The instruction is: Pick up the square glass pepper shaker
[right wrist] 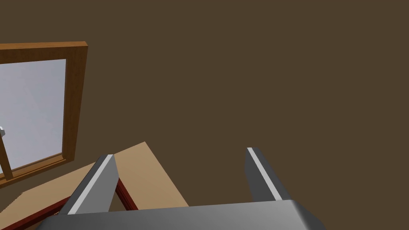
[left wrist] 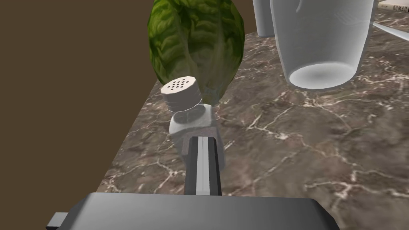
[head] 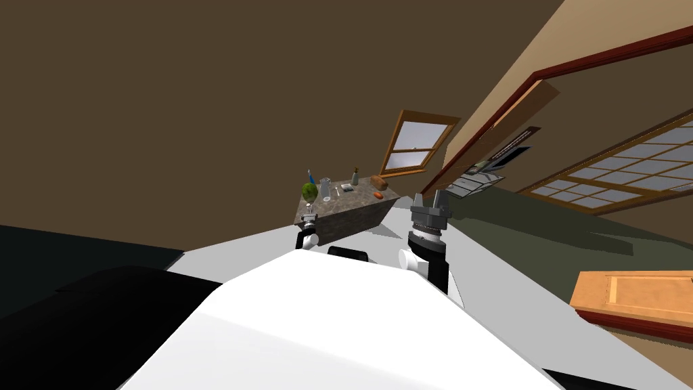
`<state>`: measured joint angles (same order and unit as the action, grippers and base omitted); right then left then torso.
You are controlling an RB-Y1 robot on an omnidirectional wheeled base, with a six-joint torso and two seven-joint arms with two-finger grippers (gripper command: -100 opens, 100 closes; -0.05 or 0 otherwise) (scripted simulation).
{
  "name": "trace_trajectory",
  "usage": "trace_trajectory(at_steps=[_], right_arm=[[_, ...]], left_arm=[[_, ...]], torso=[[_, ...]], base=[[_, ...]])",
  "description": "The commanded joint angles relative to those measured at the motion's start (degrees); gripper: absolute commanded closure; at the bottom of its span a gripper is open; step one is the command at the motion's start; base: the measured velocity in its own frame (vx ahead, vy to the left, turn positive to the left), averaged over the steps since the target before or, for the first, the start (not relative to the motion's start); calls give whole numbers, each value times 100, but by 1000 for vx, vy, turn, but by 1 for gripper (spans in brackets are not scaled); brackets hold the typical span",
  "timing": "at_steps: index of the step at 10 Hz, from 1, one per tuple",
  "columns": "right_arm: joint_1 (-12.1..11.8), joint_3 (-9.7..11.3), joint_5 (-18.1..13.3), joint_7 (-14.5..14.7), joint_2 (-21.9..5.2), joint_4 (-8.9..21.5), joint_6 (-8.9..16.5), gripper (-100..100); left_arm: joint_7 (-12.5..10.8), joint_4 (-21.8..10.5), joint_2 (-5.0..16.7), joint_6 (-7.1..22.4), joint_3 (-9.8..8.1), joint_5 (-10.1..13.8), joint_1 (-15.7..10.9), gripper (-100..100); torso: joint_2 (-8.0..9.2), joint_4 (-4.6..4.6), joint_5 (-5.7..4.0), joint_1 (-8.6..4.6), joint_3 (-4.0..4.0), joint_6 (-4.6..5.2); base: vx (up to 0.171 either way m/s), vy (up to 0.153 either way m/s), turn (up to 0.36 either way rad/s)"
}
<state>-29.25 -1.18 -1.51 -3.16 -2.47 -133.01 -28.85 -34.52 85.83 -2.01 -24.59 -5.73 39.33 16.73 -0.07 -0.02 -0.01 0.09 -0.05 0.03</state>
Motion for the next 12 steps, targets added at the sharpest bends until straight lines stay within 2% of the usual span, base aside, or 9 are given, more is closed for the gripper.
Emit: trace_trajectory(at_steps=[1,4,6,7,12], right_arm=[[0,0,0,0,0,0,0,0],[0,0,0,0,0,0,0,0],[0,0,0,0,0,0,0,0],[0,0,0,0,0,0,0,0],[-1,0,0,0,0,0,0,0]], left_arm=[[4,17,250,42,-5,13,7,-100],[20,82,705,199,-29,64,32,-100],[37,144,903,349,-58,114,56,-100],[55,218,1027,523,-93,171,83,-100],[103,420,1135,981,-209,331,163,-100]], torso=[[0,0,0,0,0,0],[-5,-1,-2,-8,-3,0],[-9,-2,-3,-11,-5,0],[-9,-2,-3,-14,-5,0],[-15,-3,-2,-10,-9,0]], base=[[3,-10,9],[16,-30,19],[25,-39,26],[43,-62,60],[42,-35,45]])
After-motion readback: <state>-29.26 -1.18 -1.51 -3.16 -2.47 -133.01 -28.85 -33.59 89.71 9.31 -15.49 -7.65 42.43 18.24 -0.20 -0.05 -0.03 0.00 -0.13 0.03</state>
